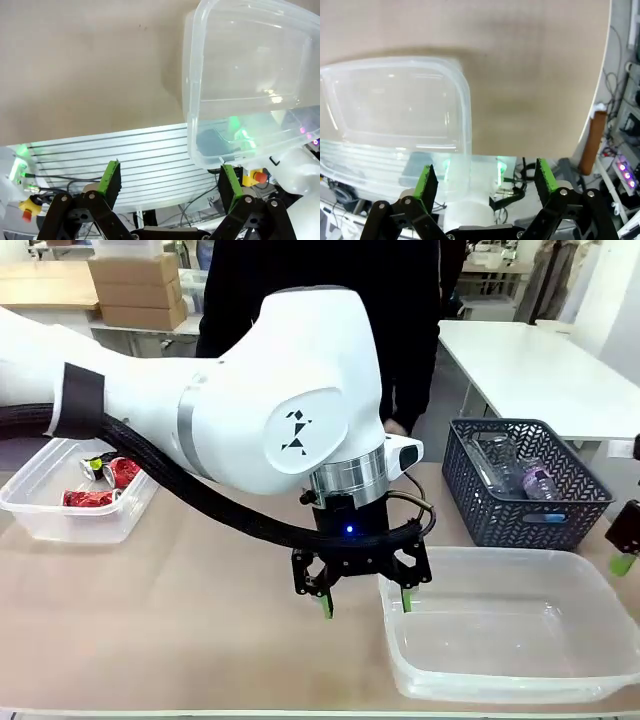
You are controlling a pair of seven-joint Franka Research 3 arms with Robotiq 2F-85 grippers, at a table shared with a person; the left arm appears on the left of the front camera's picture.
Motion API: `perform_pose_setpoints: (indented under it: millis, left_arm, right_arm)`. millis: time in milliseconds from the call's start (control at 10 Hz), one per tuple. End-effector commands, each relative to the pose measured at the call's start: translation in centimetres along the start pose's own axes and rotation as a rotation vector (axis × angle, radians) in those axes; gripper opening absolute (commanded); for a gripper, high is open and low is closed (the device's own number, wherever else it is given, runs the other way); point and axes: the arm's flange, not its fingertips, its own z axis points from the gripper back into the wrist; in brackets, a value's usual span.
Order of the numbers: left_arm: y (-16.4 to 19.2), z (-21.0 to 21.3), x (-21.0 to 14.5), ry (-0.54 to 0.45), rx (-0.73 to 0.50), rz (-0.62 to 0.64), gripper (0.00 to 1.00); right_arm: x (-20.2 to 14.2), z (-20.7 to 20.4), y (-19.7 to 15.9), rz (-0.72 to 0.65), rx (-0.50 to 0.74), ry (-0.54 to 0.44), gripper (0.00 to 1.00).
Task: Sort the waste into each basket.
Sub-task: Pick up the Organizing box on the right side of the table and lift it.
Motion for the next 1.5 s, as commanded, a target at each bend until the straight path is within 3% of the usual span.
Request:
perform_pose_setpoints:
  millis: [0, 300, 700, 1200, 1300, 1400]
  left_arm:
    - [0.4, 0.4, -0.1, -0.013, -0.021, 0.025, 1.00]
    - [-1.5, -2.6, 1.2, 0.035, 0.036, 0.038, 1.00]
    - [-4.1, -6.9, 3.7, 0.031, 0.117, 0.134, 1.00]
    - [-4.3, -8.4, 4.5, 0.020, 0.131, 0.177, 1.00]
    - [-4.2, -8.5, 4.7, 0.015, 0.125, 0.181, 0.88]
    - [-4.3, -8.8, 4.7, 0.005, 0.144, 0.187, 0.43]
  right_arm:
    - [-0.8, 0.9, 0.8, 0.023, -0.008, -0.021, 1.00]
    - [1.7, -4.9, -0.6, 0.008, 0.043, 0.102, 1.00]
    - [2.1, -11.0, -1.6, -0.011, 0.089, 0.202, 1.00]
    - [1.6, -12.5, -1.2, -0.006, 0.101, 0.223, 1.00]
    - [1.5, -12.2, -1.0, -0.004, 0.097, 0.218, 1.00]
    - [1.3, -12.0, -0.8, 0.000, 0.087, 0.214, 0.91]
